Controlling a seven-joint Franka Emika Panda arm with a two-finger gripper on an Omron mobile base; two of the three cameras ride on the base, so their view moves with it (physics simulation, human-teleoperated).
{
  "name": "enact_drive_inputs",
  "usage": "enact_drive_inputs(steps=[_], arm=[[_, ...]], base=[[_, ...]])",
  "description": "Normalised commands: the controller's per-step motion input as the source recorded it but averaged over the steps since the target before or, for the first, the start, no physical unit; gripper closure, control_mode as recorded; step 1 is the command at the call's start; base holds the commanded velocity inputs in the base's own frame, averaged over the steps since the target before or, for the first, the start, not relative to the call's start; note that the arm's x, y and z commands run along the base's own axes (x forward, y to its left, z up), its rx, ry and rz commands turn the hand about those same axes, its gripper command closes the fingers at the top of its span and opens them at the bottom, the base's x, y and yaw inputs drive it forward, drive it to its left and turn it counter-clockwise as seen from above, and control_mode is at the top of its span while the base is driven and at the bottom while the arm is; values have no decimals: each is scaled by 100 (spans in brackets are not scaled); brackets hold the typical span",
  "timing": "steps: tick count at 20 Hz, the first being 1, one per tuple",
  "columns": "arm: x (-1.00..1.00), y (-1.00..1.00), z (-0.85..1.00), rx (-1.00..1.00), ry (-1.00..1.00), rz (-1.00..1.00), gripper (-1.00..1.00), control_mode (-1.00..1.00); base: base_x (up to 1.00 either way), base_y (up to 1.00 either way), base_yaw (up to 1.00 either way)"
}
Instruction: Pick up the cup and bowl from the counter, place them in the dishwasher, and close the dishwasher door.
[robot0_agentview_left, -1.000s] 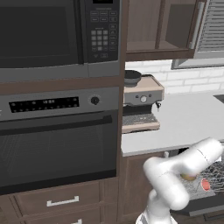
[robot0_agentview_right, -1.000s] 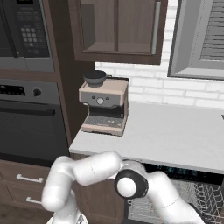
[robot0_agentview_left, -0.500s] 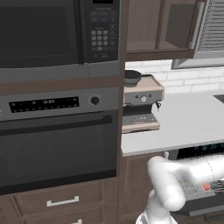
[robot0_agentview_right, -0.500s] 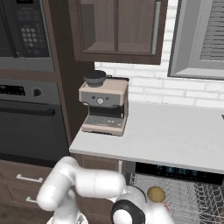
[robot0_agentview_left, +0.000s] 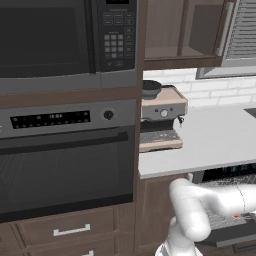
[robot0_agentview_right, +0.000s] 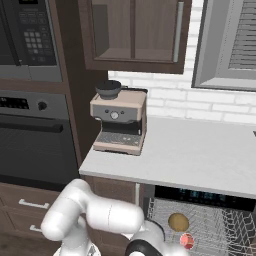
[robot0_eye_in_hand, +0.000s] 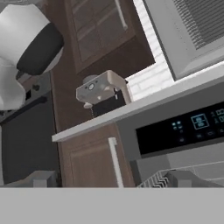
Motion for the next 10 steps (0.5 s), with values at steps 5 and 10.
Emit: enact_drive_inputs(steps=[5, 10], arm=[[0, -4, -25, 0, 8, -18, -100, -100], [8, -3, -18, -4, 19, -31, -100, -100]], base=[[0, 0, 0], [0, 0, 0]])
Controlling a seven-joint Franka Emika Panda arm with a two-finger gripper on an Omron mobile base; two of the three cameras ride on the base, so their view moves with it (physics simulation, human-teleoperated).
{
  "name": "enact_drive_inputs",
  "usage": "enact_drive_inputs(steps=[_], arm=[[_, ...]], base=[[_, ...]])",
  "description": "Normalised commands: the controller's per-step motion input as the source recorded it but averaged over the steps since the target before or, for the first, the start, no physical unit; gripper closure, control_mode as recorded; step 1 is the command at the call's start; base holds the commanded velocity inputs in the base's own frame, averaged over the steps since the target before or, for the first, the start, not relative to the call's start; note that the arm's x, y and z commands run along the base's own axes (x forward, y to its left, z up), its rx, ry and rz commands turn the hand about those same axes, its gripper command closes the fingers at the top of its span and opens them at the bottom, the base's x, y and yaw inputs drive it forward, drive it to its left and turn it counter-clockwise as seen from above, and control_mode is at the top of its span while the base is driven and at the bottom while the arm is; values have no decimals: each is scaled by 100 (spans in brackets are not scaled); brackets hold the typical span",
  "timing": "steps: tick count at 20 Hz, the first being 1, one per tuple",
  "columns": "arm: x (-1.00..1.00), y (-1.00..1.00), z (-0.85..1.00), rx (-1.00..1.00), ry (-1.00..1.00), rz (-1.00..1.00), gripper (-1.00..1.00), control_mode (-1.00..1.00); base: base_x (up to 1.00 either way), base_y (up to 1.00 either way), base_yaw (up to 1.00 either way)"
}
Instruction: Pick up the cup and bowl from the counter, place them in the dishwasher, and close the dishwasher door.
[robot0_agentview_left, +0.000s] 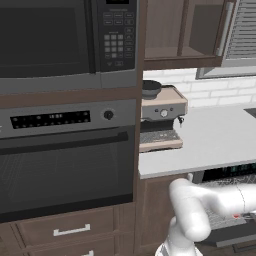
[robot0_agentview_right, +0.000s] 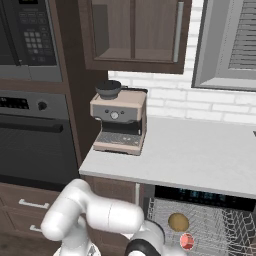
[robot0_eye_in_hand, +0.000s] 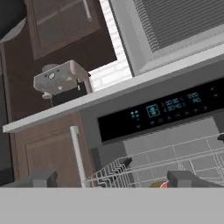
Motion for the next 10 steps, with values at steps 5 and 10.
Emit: enact_drive_inputs(steps=[5, 10], arm=[[21, -5, -18, -3, 17, -16, -100, -100], [20, -18, -32, 0, 10, 2, -100, -100]], base=[[0, 0, 0], [0, 0, 0]])
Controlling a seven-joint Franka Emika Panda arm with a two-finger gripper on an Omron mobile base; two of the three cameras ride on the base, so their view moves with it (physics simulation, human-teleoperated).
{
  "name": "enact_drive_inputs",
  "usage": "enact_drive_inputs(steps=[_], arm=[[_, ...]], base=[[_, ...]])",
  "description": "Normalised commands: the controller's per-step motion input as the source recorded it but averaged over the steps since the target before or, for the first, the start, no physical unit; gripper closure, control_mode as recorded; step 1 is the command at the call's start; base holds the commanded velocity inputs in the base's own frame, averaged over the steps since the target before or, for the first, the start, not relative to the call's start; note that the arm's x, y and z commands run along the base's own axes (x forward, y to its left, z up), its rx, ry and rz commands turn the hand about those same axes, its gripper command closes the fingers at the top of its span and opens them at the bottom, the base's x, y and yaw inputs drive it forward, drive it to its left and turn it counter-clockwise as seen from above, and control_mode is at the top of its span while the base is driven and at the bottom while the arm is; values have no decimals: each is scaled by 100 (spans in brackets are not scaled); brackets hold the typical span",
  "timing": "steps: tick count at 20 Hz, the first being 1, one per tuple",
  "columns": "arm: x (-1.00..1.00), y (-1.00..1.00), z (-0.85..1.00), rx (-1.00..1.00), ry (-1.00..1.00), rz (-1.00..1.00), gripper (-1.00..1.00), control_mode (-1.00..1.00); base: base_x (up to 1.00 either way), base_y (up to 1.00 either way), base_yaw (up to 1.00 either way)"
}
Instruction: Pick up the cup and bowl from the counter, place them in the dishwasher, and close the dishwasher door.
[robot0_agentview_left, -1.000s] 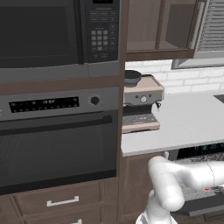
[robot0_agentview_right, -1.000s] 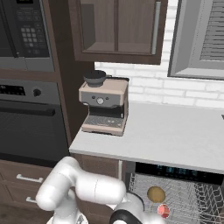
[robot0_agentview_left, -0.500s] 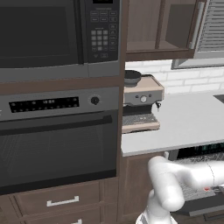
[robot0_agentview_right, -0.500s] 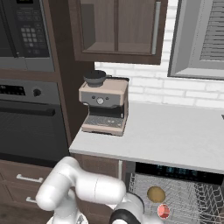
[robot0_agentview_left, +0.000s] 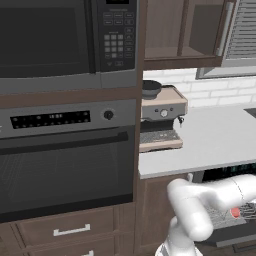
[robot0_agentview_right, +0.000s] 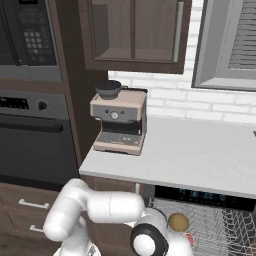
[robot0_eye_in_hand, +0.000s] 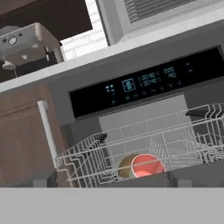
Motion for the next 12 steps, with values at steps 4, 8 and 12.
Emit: enact_drive_inputs(steps=[4, 8, 12], arm=[[11, -29, -83, 0, 6, 1, -100, -100], [-2, -60, -82, 0, 0, 0, -100, -100], [-11, -72, -55, 0, 0, 0, -100, -100]], base=[[0, 0, 0], [0, 0, 0], [0, 0, 0]])
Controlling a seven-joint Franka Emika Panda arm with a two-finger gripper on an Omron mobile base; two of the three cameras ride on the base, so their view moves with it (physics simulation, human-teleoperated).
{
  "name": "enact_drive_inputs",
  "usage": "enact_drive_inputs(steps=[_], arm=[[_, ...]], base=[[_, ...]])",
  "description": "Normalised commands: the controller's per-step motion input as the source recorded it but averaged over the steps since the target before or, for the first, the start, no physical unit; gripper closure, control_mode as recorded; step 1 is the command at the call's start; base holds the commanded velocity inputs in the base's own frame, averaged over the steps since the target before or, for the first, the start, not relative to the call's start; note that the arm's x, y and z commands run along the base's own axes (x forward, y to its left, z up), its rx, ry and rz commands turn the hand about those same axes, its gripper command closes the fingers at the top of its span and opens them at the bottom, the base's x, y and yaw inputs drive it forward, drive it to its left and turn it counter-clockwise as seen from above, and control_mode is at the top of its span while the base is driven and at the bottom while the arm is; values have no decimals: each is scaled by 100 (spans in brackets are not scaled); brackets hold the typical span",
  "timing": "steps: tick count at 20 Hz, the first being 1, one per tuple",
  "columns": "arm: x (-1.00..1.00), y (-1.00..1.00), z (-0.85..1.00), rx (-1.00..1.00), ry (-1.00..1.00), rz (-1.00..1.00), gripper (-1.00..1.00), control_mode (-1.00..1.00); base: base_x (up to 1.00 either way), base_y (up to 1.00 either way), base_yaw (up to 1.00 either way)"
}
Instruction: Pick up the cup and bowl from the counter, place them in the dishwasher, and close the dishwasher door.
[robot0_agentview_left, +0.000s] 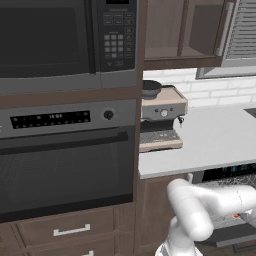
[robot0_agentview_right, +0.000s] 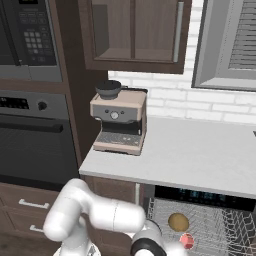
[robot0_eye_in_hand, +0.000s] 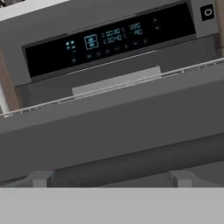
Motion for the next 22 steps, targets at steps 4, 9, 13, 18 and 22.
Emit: enact_drive_inputs(steps=[4, 9, 13, 18, 22], arm=[[0, -56, -44, 3, 0, 0, -100, -100], [8, -8, -28, 2, -1, 0, -100, -100], [2, 2, 0, 18, -17, 5, -100, -100], [-16, 0, 0, 29, -18, 9, -100, -100], [-28, -6, 0, 21, -13, 11, -100, -100]], base=[[0, 0, 0], [0, 0, 0], [0, 0, 0], [0, 0, 0], [0, 0, 0]])
